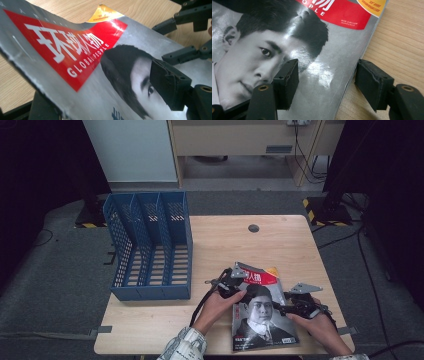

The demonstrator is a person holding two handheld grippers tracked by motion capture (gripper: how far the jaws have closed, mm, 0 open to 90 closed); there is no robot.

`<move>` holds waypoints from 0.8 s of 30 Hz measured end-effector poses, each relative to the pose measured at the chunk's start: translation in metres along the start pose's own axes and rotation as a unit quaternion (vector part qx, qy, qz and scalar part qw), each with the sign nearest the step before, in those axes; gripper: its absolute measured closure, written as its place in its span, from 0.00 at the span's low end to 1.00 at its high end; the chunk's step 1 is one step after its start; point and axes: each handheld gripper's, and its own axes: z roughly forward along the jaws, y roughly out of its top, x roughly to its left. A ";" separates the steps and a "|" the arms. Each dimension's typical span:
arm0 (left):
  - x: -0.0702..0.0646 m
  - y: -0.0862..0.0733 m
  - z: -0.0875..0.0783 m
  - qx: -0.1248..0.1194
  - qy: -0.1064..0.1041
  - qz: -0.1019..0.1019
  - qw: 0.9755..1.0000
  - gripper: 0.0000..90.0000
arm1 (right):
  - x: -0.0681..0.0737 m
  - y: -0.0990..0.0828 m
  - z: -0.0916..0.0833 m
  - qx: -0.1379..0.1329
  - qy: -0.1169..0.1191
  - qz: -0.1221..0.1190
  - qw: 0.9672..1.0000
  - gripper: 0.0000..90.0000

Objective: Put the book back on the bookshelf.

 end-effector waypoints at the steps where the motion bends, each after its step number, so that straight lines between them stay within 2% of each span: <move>1: 0.001 0.002 0.002 -0.004 -0.004 0.001 1.000 0.31 | 0.000 0.000 0.000 0.001 0.001 -0.001 1.000 0.39; 5: 0.003 0.004 0.005 0.000 -0.002 0.006 1.000 0.31 | 0.000 0.001 0.001 0.002 0.001 -0.002 1.000 0.38; 10: 0.005 0.009 0.009 -0.007 0.012 0.007 1.000 0.36 | 0.000 0.000 0.001 0.002 0.002 -0.002 1.000 0.38; 11: 0.005 0.011 0.011 -0.009 0.009 0.005 1.000 0.37 | 0.000 0.000 0.001 0.002 0.002 -0.006 1.000 0.37; 14: 0.006 0.012 0.013 0.002 0.011 0.008 1.000 0.36 | 0.000 0.000 0.001 0.002 0.002 -0.007 1.000 0.37; 17: 0.008 0.012 0.014 0.004 0.014 0.014 1.000 0.39 | 0.000 0.000 0.001 0.002 0.002 -0.006 1.000 0.37; 18: 0.009 0.012 0.014 0.001 0.010 0.003 1.000 0.42 | 0.000 0.000 0.001 0.002 0.003 -0.006 1.000 0.37; 24: 0.009 0.010 0.017 0.014 0.012 -0.004 1.000 0.44 | 0.000 0.000 0.001 0.001 0.002 -0.007 1.000 0.37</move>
